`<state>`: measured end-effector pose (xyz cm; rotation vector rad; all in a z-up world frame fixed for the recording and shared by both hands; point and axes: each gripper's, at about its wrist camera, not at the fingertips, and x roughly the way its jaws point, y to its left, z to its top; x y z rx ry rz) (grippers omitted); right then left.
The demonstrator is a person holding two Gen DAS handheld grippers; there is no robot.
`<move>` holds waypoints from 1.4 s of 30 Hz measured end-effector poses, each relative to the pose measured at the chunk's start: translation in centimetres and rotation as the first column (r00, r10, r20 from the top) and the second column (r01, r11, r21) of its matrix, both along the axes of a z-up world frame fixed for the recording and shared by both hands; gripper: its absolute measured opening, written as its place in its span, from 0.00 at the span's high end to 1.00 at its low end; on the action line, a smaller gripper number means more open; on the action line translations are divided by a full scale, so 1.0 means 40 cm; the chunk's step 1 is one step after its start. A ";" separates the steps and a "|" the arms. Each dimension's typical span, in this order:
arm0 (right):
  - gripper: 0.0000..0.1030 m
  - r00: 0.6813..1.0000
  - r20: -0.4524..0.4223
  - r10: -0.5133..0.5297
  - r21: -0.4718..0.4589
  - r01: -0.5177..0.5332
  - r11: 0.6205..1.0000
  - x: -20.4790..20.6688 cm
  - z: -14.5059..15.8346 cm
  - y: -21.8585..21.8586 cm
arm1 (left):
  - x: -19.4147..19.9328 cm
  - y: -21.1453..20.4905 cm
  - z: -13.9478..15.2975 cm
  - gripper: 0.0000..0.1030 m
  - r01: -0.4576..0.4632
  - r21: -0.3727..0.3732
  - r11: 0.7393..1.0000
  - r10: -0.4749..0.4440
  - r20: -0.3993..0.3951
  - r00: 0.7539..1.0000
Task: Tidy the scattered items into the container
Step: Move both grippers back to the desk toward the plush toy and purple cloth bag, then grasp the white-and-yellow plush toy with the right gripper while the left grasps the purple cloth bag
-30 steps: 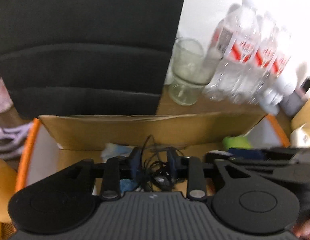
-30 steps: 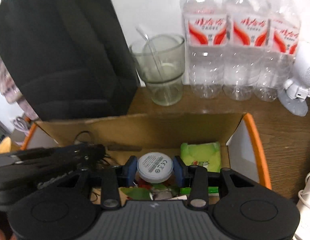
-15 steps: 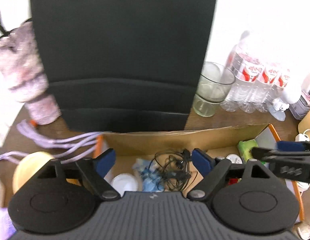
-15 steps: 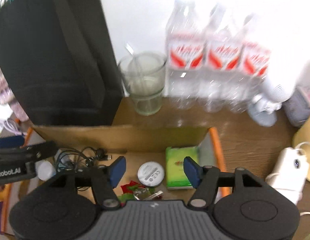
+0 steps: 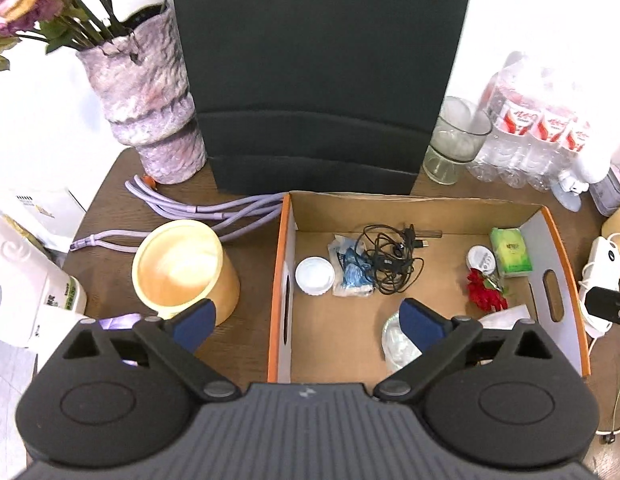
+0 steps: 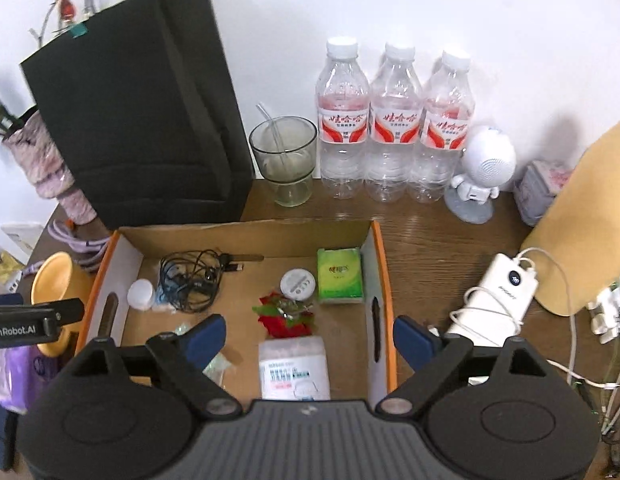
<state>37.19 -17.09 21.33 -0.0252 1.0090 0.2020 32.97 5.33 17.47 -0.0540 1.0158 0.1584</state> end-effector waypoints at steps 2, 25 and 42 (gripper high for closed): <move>0.12 0.999 0.032 0.002 0.002 -0.002 1.000 -0.029 0.009 -0.001 | -0.030 -0.013 0.007 0.00 -0.015 0.006 1.000 0.015 0.072 0.997; 0.11 0.859 0.506 0.081 0.106 -0.155 0.982 -0.379 -0.148 -0.034 | -0.455 -0.084 -0.160 0.00 0.069 0.151 0.986 -0.141 0.533 0.834; 0.11 0.903 0.423 0.068 0.079 -0.111 0.991 -0.750 -0.341 -0.162 | -0.792 0.039 -0.336 0.02 0.099 -0.092 0.991 -0.050 0.435 0.899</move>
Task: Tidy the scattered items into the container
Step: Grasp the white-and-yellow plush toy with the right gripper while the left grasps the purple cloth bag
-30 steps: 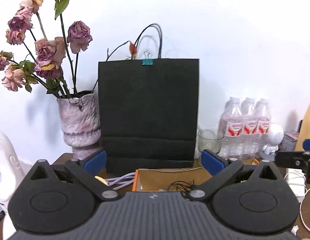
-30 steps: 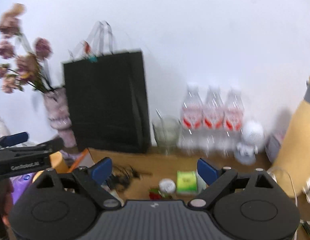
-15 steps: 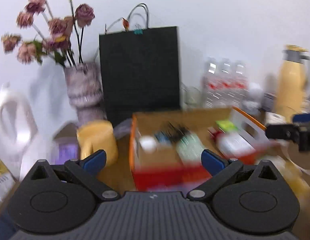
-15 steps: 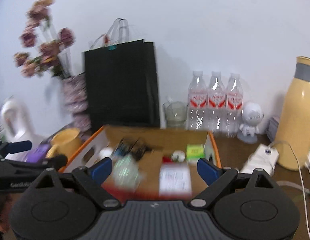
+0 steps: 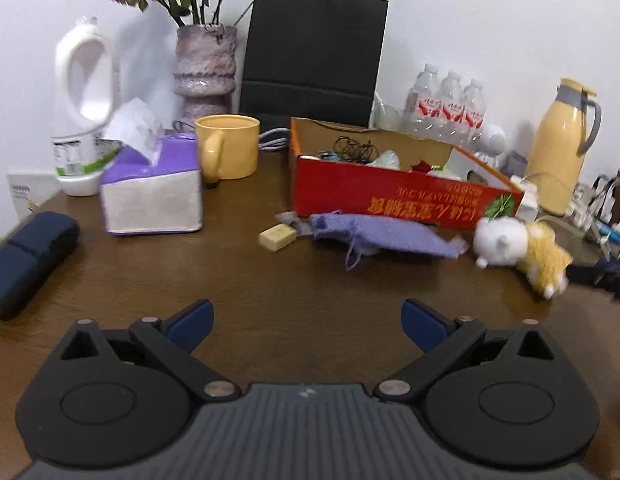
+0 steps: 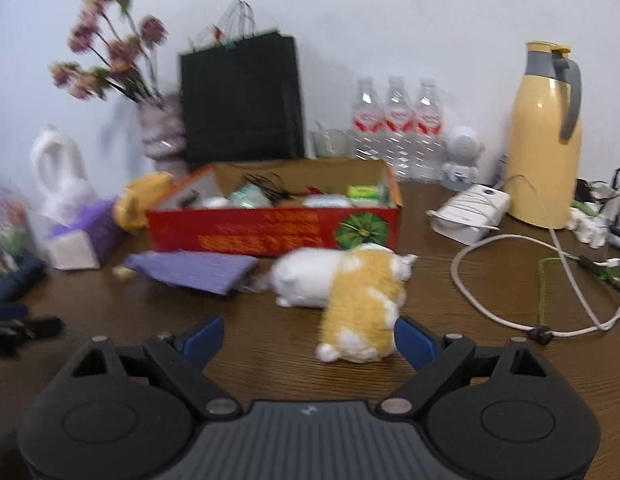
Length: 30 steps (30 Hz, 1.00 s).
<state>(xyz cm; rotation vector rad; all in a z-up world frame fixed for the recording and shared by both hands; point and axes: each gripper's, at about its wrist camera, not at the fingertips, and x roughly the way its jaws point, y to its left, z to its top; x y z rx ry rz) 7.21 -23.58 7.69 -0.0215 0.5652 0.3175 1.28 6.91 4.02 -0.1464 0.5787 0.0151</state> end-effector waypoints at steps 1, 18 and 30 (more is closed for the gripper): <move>0.11 1.000 -0.007 -0.014 -0.007 0.014 1.000 0.010 -0.006 0.001 | 0.015 -0.001 -0.001 0.02 0.006 -0.017 1.000 -0.006 0.003 1.000; 0.29 0.996 -0.062 -0.062 -0.126 0.054 0.991 0.184 -0.087 0.055 | 0.321 -0.040 -0.054 0.72 -0.054 -0.176 0.983 0.031 -0.129 0.991; 0.55 0.996 -0.061 -0.064 -0.052 0.061 0.997 0.163 -0.078 0.024 | 0.205 -0.047 0.003 0.92 -0.068 -0.188 0.980 0.061 -0.038 0.997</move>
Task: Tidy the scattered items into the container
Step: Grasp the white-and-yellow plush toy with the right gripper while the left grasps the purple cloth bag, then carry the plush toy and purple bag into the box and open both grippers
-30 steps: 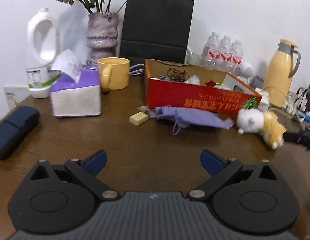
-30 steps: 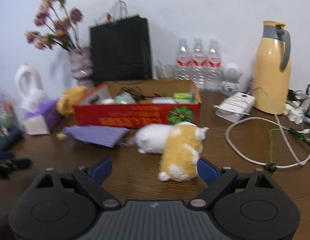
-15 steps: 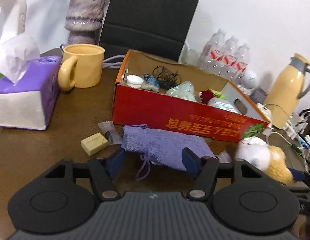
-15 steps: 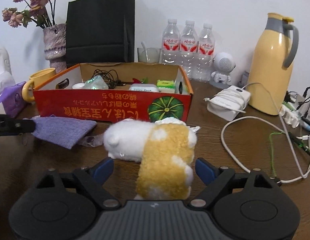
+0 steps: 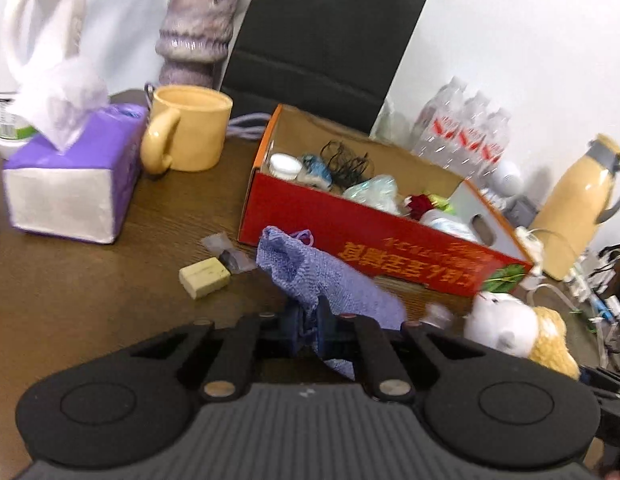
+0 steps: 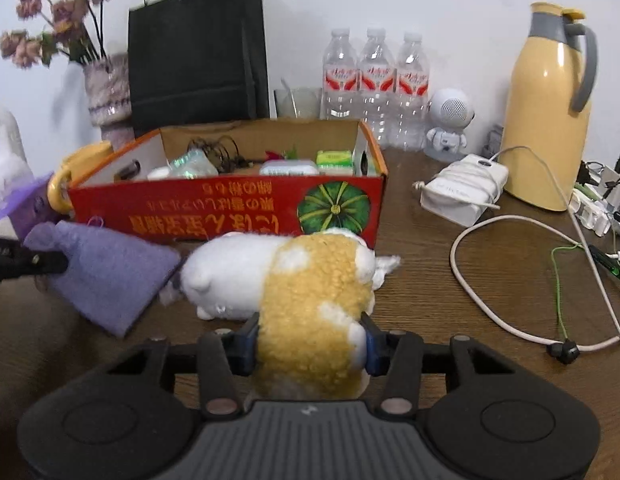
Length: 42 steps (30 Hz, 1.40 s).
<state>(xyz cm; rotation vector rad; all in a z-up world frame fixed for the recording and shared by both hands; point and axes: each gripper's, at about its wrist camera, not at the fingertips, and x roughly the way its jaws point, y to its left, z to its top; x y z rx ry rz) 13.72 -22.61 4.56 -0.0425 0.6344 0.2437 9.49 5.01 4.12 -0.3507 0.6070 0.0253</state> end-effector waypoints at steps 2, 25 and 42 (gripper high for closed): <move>0.55 0.999 0.032 -0.003 0.015 0.003 1.000 -0.029 0.019 -0.008 | -0.058 -0.010 0.025 0.92 0.010 0.019 1.000 -0.011 0.050 0.999; 0.55 0.978 0.202 0.053 0.136 -0.081 0.987 -0.317 0.126 0.008 | -0.373 -0.106 0.142 0.92 0.073 0.126 0.989 -0.117 0.384 0.916; 0.55 0.984 0.158 0.088 0.152 -0.113 0.982 0.176 0.282 0.013 | 0.202 -0.013 0.241 0.92 0.003 -0.010 1.000 0.000 0.286 0.958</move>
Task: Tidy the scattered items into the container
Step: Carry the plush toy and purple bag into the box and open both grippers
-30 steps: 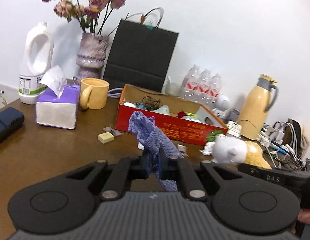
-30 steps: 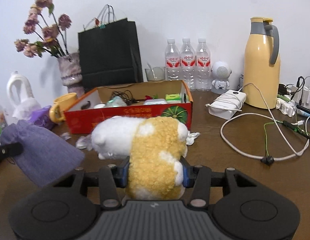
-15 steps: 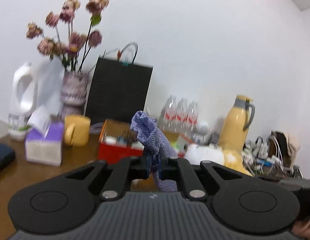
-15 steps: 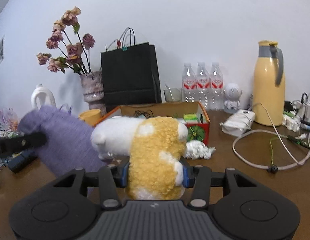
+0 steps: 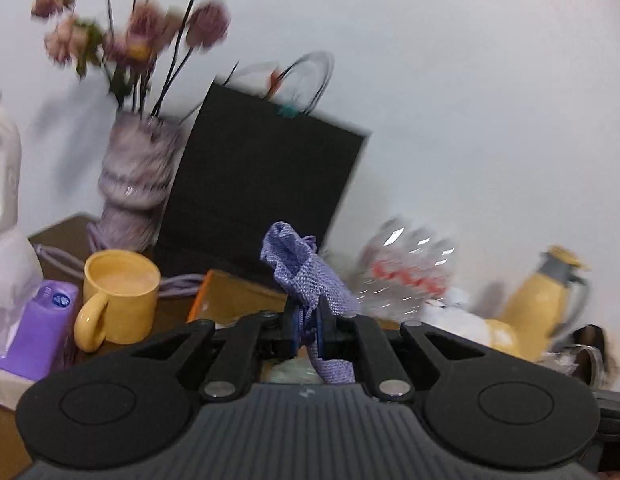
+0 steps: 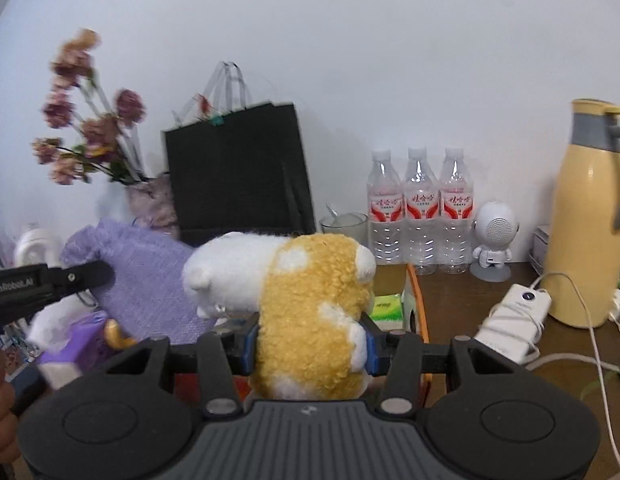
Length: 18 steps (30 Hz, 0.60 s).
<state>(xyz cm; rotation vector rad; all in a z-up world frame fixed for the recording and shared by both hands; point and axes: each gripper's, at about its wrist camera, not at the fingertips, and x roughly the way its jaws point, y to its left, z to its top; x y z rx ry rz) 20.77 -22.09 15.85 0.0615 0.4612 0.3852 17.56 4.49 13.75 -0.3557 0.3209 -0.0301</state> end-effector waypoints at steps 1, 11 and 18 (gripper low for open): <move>0.55 1.000 -0.027 -0.007 -0.023 0.007 1.000 0.044 -0.003 0.010 | 0.036 0.005 -0.010 0.92 -0.004 0.007 1.000 0.004 -0.029 1.000; 0.55 0.984 -0.139 -0.109 -0.346 0.055 0.937 0.349 -0.106 0.113 | 0.237 0.015 -0.134 0.90 -0.060 0.274 0.960 0.138 -0.277 0.951; 0.55 0.980 -0.180 -0.088 -0.436 0.001 0.900 0.470 -0.178 0.187 | 0.259 -0.005 -0.186 0.64 0.021 0.375 0.927 0.112 -0.328 0.938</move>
